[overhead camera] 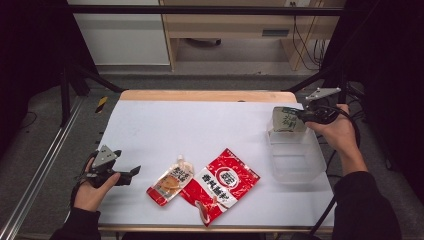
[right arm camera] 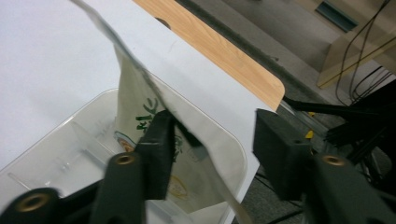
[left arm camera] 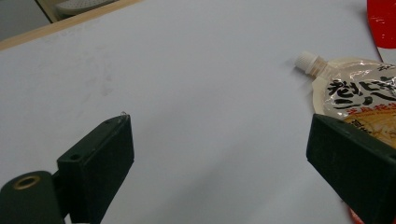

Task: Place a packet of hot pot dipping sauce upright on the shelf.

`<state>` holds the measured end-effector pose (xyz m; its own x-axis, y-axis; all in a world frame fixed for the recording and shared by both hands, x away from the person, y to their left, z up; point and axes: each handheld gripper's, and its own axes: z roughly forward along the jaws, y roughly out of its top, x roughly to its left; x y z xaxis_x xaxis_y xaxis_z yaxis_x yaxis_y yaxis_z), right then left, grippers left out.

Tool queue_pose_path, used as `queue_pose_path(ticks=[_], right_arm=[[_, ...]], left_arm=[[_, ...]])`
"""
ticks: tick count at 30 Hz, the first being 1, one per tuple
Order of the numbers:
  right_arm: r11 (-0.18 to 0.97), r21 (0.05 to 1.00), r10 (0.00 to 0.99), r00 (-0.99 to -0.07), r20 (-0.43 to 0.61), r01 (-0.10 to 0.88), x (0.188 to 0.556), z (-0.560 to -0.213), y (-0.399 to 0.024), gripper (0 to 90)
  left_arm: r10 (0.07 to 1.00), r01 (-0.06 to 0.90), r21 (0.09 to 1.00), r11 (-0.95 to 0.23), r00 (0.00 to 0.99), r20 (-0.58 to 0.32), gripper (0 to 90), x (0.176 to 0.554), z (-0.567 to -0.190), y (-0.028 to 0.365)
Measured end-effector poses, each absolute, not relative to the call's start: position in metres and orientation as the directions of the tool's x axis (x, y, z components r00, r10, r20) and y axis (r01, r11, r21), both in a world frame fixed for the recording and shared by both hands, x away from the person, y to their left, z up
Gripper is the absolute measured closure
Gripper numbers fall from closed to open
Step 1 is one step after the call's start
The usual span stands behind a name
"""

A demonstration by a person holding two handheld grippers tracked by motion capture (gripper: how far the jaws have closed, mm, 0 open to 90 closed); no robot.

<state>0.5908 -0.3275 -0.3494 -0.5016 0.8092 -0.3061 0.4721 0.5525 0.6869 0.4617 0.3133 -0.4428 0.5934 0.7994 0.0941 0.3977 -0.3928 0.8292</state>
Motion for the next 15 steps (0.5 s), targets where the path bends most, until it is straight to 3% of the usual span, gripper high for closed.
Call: queue_pose_path(ticks=[2,15], right_arm=[[0.551,0.688,0.813,-0.49,-0.315,0.471,0.588,-0.349,-0.327,39.5],[0.561,0.682,0.804,-0.504,-0.315,0.469,0.574,-0.353,-0.319,27.2]], left_arm=[[0.799,0.398,0.829,-0.394,0.594,0.094,7.7,0.462,-0.443,0.314],[0.8,0.396,0.831,-0.39,0.593,0.093,7.7,0.462,-0.442,0.315]])
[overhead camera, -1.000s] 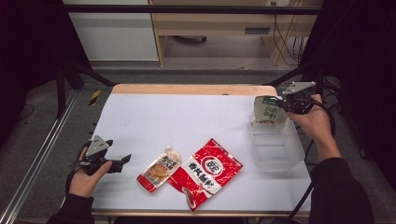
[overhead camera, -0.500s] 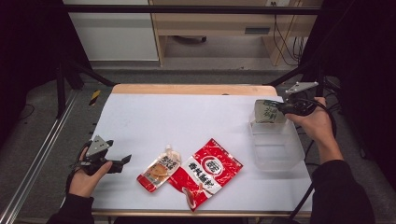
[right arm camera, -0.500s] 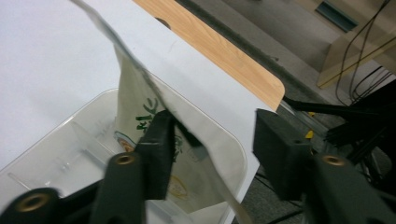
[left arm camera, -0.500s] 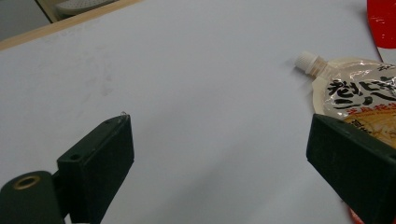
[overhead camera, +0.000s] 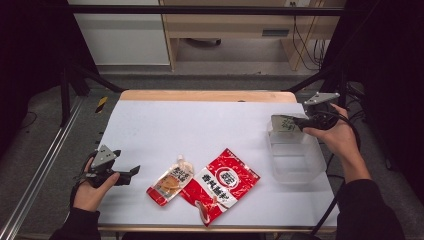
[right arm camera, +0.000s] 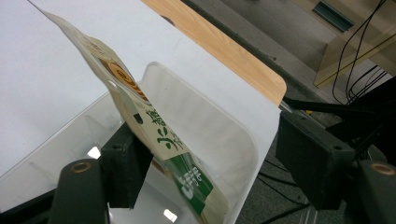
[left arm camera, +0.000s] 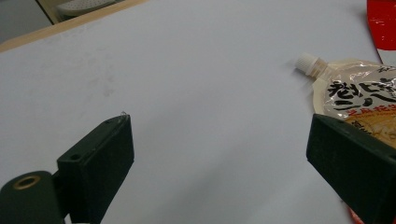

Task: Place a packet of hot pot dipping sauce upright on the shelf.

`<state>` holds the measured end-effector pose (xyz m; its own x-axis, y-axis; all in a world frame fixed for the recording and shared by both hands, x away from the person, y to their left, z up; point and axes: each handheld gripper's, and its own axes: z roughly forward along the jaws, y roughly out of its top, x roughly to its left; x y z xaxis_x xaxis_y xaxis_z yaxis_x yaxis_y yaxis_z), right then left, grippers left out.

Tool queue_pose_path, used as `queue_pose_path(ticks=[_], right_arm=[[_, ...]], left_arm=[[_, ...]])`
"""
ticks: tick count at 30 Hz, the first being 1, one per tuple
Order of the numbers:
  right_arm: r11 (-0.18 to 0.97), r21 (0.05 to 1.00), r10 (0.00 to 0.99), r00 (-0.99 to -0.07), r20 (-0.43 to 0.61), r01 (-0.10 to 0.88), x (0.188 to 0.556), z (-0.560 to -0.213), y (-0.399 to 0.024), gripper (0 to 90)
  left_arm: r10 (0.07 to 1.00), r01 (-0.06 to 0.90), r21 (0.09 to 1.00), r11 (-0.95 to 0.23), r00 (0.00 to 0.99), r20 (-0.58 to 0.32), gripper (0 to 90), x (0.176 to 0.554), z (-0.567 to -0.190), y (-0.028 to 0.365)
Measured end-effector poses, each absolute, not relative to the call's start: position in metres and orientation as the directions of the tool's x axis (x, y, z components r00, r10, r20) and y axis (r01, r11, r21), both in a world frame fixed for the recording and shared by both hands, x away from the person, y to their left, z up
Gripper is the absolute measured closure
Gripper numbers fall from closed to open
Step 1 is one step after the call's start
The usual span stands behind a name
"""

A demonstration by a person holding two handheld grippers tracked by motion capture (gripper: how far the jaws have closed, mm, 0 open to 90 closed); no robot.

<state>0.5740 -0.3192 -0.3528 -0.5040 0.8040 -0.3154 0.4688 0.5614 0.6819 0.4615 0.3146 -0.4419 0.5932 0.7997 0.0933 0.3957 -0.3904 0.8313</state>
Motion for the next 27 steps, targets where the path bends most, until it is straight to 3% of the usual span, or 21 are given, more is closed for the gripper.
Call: queue_pose_path(ticks=[12,27], right_arm=[[0.592,0.685,0.774,-0.538,-0.334,0.426,0.545,-0.358,-0.306,19.9],[0.572,0.764,0.757,-0.55,-0.352,0.298,0.497,-0.319,-0.271,13.4]], left_arm=[[0.8,0.393,0.834,-0.388,0.593,0.093,7.7,0.461,-0.441,0.314],[0.791,0.386,0.831,-0.401,0.604,0.1,7.6,0.46,-0.441,0.311]])
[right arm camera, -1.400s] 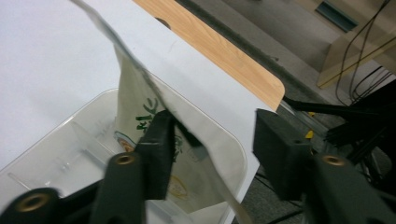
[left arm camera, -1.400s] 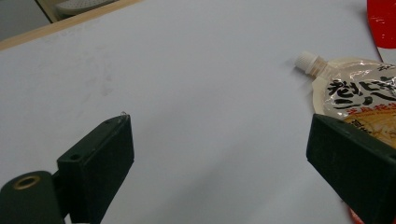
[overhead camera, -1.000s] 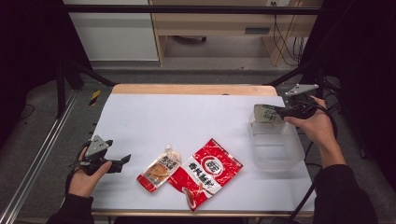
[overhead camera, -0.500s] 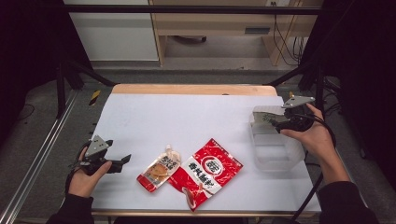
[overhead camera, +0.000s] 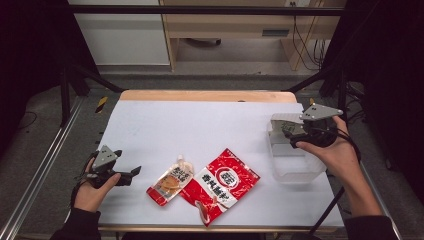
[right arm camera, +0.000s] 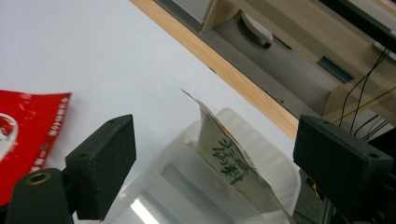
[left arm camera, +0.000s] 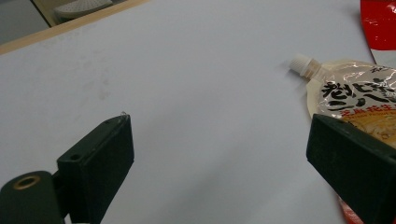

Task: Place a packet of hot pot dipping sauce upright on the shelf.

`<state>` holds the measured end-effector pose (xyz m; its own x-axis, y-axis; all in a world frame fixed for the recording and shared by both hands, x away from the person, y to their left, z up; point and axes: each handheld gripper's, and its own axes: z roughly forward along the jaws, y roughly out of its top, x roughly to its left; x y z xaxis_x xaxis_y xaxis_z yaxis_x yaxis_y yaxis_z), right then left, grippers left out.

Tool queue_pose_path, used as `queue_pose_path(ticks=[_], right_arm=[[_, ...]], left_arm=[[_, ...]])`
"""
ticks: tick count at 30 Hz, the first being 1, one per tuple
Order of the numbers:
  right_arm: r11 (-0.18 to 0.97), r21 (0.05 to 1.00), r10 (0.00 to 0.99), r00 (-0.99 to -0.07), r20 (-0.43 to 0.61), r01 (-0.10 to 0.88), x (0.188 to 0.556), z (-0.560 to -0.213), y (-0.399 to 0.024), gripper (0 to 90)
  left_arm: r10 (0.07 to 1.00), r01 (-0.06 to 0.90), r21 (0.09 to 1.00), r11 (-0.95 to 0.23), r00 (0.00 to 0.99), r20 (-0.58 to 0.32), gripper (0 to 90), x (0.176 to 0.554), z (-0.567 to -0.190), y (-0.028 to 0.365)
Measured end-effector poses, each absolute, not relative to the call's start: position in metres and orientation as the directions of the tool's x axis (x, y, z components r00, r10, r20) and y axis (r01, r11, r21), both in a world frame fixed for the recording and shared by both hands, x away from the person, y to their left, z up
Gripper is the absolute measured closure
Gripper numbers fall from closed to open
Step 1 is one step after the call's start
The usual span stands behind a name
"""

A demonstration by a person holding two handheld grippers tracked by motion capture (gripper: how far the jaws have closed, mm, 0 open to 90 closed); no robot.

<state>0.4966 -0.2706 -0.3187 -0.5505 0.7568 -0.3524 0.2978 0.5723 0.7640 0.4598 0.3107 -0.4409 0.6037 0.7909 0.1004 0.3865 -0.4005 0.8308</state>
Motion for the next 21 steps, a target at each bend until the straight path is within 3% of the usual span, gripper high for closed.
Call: queue_pose_path(ticks=[21], right_arm=[[0.598,0.775,0.68,-0.642,-0.354,0.206,0.464,-0.328,-0.187,13.7]], left_arm=[[0.766,0.382,0.816,-0.434,0.633,0.112,7.2,0.455,-0.44,0.297]])
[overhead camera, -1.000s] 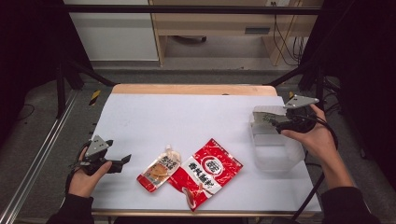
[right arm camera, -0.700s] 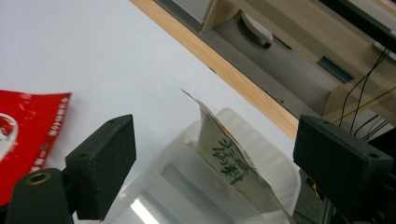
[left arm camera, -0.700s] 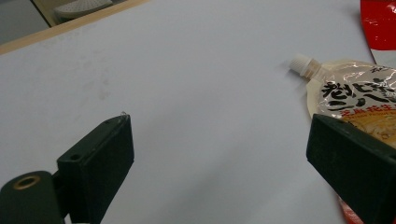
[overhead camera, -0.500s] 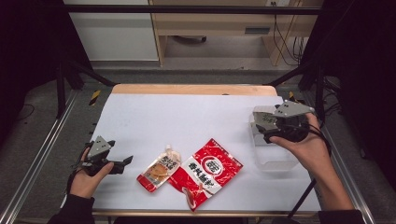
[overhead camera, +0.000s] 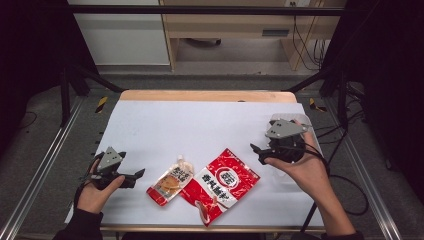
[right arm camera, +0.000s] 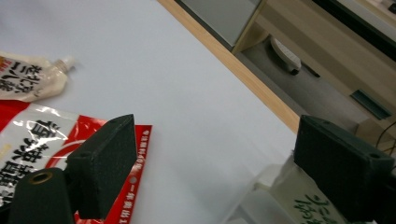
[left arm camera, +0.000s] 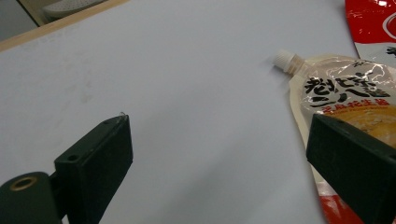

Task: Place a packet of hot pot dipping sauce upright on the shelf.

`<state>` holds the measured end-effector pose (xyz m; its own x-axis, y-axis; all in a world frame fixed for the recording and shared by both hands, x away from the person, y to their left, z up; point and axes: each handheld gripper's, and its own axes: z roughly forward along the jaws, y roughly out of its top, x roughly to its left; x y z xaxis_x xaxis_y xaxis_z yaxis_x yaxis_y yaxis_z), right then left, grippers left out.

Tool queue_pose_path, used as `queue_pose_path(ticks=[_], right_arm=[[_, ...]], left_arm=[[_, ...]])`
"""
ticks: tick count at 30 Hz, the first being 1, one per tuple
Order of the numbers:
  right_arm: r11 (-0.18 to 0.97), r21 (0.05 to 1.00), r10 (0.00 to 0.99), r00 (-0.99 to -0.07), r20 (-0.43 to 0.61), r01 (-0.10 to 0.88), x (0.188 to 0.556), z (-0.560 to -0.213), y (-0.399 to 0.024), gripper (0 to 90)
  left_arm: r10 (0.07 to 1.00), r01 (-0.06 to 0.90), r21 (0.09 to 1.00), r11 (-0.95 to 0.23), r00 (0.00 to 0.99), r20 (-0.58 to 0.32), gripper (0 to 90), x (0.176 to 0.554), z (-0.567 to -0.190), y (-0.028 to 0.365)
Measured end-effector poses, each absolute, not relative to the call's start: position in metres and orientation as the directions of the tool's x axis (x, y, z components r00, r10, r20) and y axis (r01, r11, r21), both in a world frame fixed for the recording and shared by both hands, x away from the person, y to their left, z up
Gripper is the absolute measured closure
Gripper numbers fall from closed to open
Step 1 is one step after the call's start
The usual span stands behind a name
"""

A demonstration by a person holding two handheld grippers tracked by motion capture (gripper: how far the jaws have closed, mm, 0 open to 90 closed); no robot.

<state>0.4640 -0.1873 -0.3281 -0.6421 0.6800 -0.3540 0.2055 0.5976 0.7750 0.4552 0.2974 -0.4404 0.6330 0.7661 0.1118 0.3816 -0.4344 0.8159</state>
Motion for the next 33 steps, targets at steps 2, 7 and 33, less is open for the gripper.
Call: queue_pose_path(ticks=[2,7,33], right_arm=[[0.604,0.768,0.676,-0.647,-0.353,0.212,0.464,-0.332,-0.179,13.3],[0.604,0.77,0.655,-0.678,-0.333,0.206,0.463,-0.344,-0.154,13.5],[0.609,0.756,0.569,-0.796,-0.207,0.238,0.468,-0.408,-0.04,21.3]], left_arm=[[0.76,0.379,0.814,-0.441,0.64,0.114,7.1,0.453,-0.441,0.294],[0.745,0.363,0.809,-0.463,0.654,0.133,7.1,0.445,-0.44,0.288],[0.688,0.352,0.767,-0.537,0.708,0.157,7.0,0.43,-0.446,0.278]])
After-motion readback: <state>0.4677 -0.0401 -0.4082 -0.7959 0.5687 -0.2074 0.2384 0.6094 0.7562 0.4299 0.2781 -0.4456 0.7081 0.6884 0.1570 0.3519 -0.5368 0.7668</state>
